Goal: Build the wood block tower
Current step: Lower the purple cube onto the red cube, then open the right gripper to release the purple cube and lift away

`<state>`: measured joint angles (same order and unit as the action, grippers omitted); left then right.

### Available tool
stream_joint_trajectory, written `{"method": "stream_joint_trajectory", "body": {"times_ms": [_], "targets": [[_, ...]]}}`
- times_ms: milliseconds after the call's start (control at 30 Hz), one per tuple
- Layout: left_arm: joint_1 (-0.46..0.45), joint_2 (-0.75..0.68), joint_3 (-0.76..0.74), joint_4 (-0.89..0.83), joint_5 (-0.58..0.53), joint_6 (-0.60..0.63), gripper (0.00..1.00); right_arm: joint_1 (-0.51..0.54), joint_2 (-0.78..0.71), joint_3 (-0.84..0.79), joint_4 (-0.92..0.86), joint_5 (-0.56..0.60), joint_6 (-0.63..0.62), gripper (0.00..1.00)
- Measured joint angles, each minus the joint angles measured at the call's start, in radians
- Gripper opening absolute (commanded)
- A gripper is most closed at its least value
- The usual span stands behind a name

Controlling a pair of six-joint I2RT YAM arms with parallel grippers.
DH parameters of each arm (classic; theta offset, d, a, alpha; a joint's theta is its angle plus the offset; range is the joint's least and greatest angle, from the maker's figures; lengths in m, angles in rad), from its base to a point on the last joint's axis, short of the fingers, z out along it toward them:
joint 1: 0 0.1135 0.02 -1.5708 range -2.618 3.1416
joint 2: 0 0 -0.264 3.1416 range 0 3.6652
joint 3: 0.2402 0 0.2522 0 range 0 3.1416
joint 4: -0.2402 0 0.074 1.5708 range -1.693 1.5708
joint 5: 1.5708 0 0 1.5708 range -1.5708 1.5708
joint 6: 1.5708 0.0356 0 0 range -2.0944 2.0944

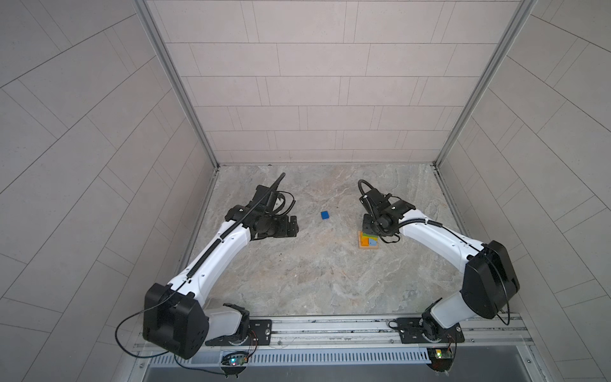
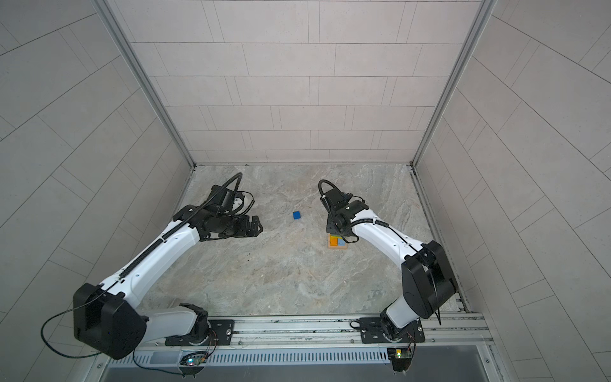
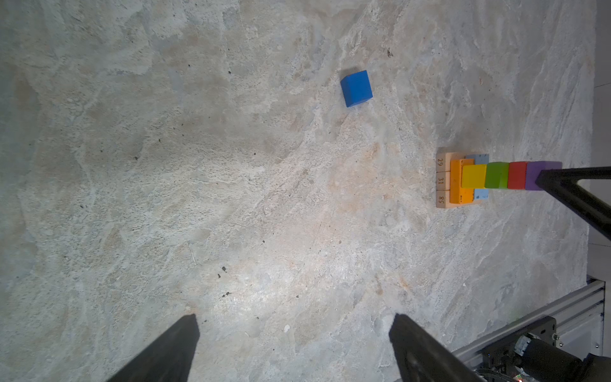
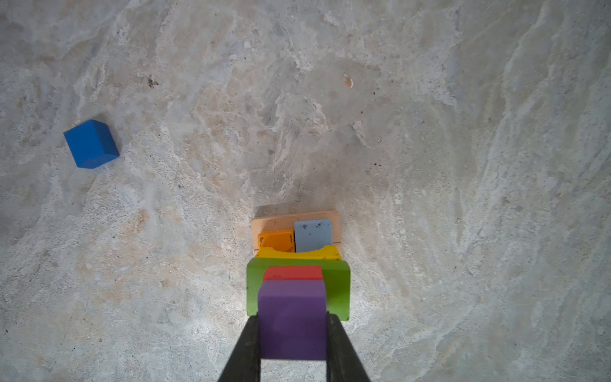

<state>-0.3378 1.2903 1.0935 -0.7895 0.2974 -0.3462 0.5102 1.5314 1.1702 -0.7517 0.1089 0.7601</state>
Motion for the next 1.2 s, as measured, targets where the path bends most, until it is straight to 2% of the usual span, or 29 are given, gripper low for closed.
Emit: {"method": "stream_joint_trajectory", "body": {"times_ms": [133, 800, 1200], "targets": [[0.000, 0.005, 0.000, 0.000, 0.003, 0.000, 0.97, -0.001, 0.000, 0.000, 0.000, 0.000, 0.000, 0.29], [0.000, 0.006, 0.000, 0.000, 0.010, 0.000, 0.97, -0.001, -0.002, 0.000, 0.001, 0.004, -0.001, 0.52], [0.000, 0.006, 0.000, 0.000, 0.014, 0.000, 0.97, -0.001, -0.063, 0.000, 0.001, 0.000, -0.037, 0.72]]}}
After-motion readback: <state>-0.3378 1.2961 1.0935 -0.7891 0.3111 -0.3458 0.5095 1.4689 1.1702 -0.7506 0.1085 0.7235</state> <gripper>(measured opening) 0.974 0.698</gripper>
